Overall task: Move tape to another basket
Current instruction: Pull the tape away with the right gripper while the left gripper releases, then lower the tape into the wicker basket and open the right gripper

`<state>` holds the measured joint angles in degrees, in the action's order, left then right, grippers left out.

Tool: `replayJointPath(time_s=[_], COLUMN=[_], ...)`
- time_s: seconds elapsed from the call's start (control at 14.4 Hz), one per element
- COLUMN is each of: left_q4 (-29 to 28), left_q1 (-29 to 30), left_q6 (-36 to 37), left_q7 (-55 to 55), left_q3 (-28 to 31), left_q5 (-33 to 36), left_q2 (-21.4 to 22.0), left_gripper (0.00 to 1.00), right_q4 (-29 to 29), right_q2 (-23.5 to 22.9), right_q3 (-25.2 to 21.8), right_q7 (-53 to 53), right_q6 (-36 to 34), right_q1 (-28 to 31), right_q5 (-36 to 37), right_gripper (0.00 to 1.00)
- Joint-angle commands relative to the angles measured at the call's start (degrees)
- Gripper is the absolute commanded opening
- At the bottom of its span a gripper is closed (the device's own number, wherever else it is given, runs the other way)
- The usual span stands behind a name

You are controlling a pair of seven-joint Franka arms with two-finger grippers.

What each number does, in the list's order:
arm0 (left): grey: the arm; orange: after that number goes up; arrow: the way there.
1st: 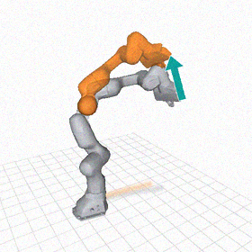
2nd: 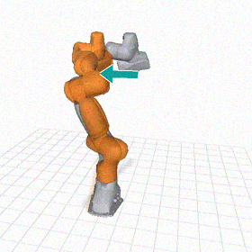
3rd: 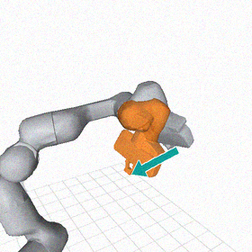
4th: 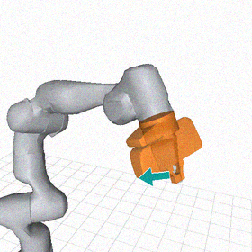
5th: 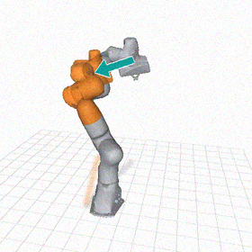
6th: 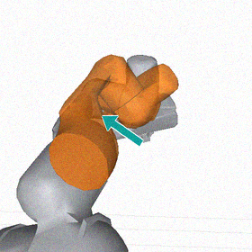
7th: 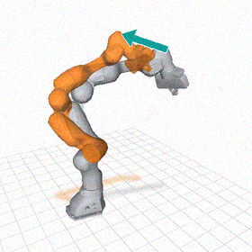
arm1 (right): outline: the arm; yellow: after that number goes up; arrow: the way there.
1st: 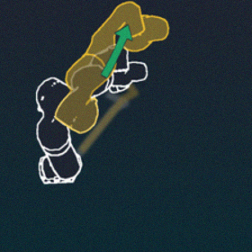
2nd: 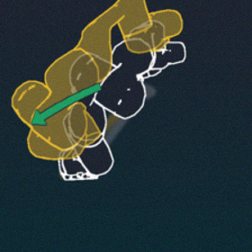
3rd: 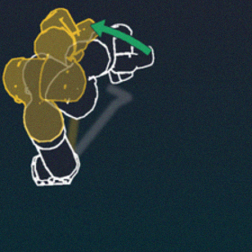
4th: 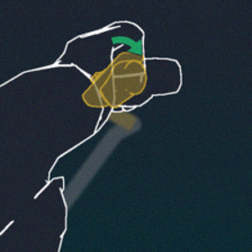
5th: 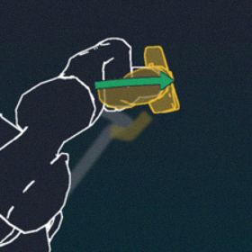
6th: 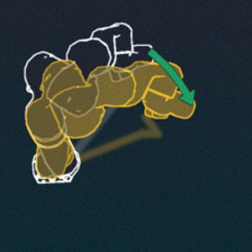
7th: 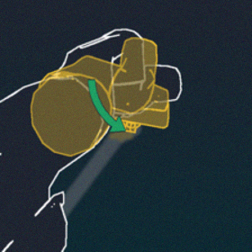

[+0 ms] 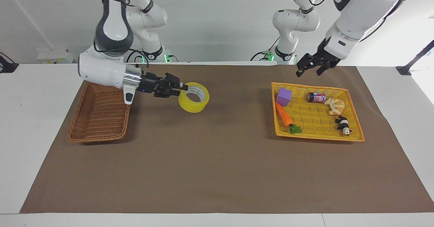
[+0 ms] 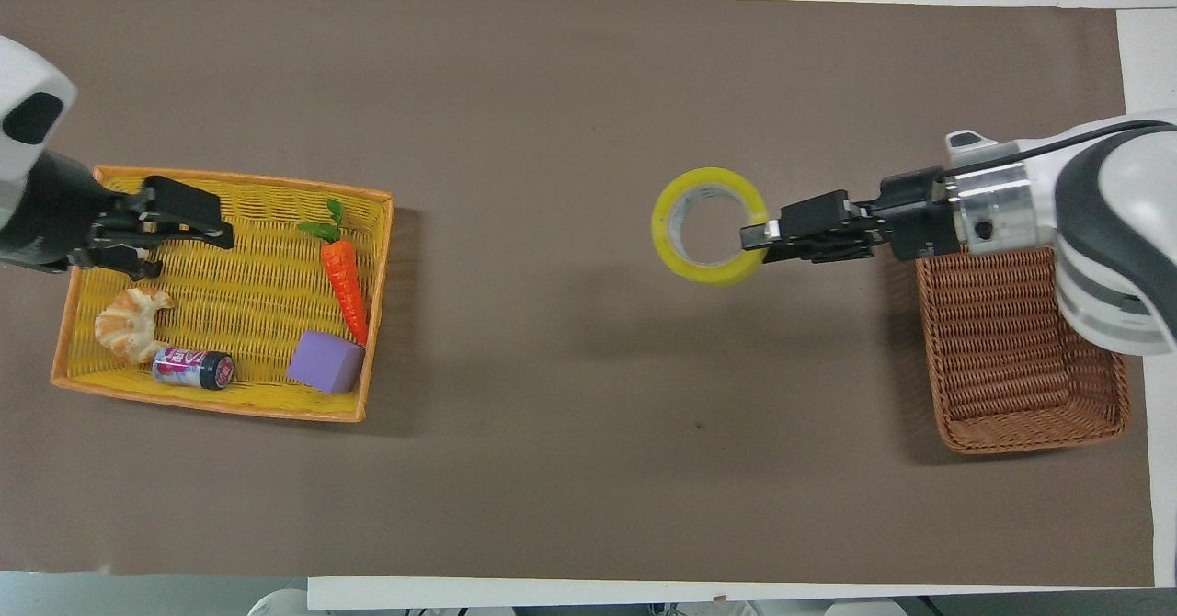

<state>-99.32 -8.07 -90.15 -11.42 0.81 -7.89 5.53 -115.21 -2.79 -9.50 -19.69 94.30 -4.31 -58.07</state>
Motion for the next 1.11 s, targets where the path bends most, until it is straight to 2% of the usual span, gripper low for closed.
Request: replayJointPath(time_s=[0.0,0.14,0.28,0.35,0.49,0.63,0.77,1.04], left_q4=[0.79,0.7,0.7,0.62,0.53,0.53,0.44,0.44], left_q1=[7.25,12.61,15.18,15.71,15.63,15.63,15.45,15.02], left_q6=[1.38,0.77,-0.11,-0.46,-0.64,-0.56,-0.29,-0.82], left_q7=[9.81,16.75,17.4,17.31,17.31,17.31,17.31,17.14], left_q3=[-0.9,-0.9,-0.9,-0.9,-0.9,-0.9,-0.9,-0.99], left_q5=[3.31,4.11,4.37,4.46,4.46,4.55,4.55,4.9], left_q2=[-0.08,0.01,0.01,0.01,0.19,0.19,0.19,0.45], left_gripper=[0.99,0.99,0.99,1.0,1.0,1.0,0.99,1.0], right_q4=[2.87,4.37,9.8,10.44,10.18,10.09,10.71,10.0], right_q2=[0.34,-1.76,-6.06,-6.34,-6.78,-9.93,-13.1,-15.12], right_q3=[0.71,0.53,0.53,0.53,0.53,0.53,0.53,0.62], right_q7=[-5.16,-8.85,-15.26,-19.99,-28.79,-35.22,-37.09,-37.18], right_q6=[-8.83,-13.94,-20.26,-22.29,-22.67,-22.41,-21.36,-16.88], right_q1=[9.29,16.92,22.48,24.33,28.37,31.1,33.66,33.67], right_q5=[7.5,9.72,16.29,19.46,25.96,29.49,31.61,32.06], right_gripper=[0.0,0.0,0.0,0.0,0.0,0.0,0.0,0.0])
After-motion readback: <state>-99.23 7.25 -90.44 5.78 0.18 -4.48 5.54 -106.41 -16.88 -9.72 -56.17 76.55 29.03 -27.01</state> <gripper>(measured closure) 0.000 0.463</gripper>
